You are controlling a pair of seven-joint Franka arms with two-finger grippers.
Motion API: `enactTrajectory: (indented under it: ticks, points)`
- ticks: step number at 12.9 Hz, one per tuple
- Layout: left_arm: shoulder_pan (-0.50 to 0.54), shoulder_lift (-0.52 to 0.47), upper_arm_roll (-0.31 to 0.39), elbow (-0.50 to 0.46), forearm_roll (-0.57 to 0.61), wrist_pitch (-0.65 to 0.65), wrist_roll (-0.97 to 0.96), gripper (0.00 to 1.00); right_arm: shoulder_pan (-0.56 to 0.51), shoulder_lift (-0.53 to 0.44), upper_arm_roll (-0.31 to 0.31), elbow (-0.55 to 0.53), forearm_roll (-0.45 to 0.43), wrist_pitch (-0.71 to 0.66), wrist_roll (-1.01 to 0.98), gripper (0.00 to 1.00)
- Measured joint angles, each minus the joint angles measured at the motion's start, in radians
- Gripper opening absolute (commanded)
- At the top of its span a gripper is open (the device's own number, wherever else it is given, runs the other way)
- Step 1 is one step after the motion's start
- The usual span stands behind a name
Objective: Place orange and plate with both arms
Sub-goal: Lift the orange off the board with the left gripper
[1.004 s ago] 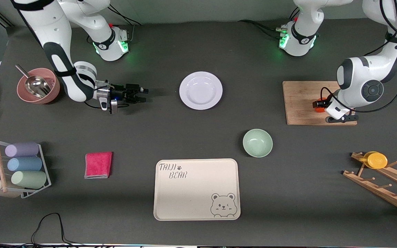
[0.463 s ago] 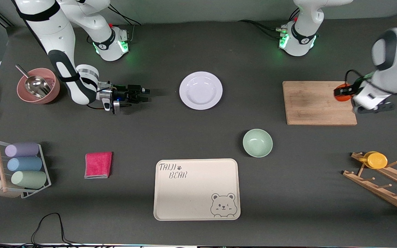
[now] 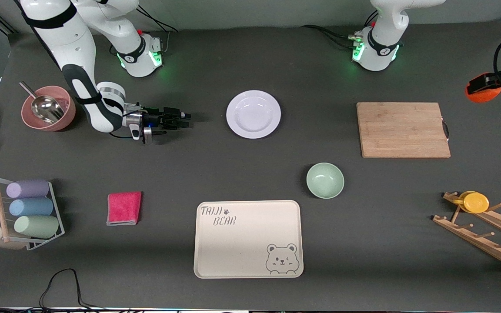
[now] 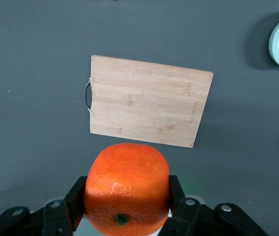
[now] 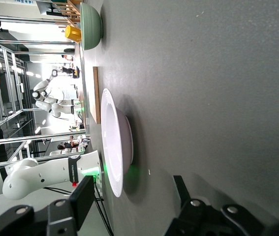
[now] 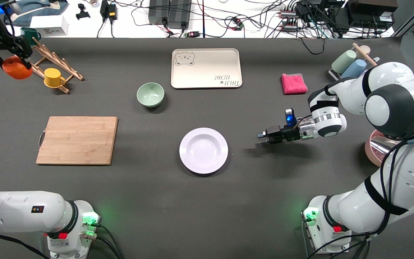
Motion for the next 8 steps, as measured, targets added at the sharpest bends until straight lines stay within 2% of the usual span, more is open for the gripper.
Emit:
enactTrajectory:
  ticks: [2, 4, 5, 8]
  points:
    - [-0.003, 0.021, -0.015, 0.025, -0.001, -0.005, 0.000, 0.00, 0.000, 0.003, 0.000, 0.000, 0.000, 0.000, -0.004, 0.54]
    - [-0.004, 0.048, -0.047, 0.038, -0.010, -0.003, -0.005, 0.00, 0.000, 0.005, 0.000, 0.001, 0.000, 0.000, -0.006, 0.50]
    - [-0.005, 0.063, -0.071, 0.050, -0.022, -0.002, -0.022, 0.00, 0.000, 0.005, 0.001, 0.001, 0.000, 0.000, -0.007, 0.41]
    - [-0.009, 0.115, -0.158, 0.088, -0.072, 0.000, -0.126, 0.00, 0.000, 0.006, 0.001, 0.001, 0.000, 0.000, -0.017, 0.40]
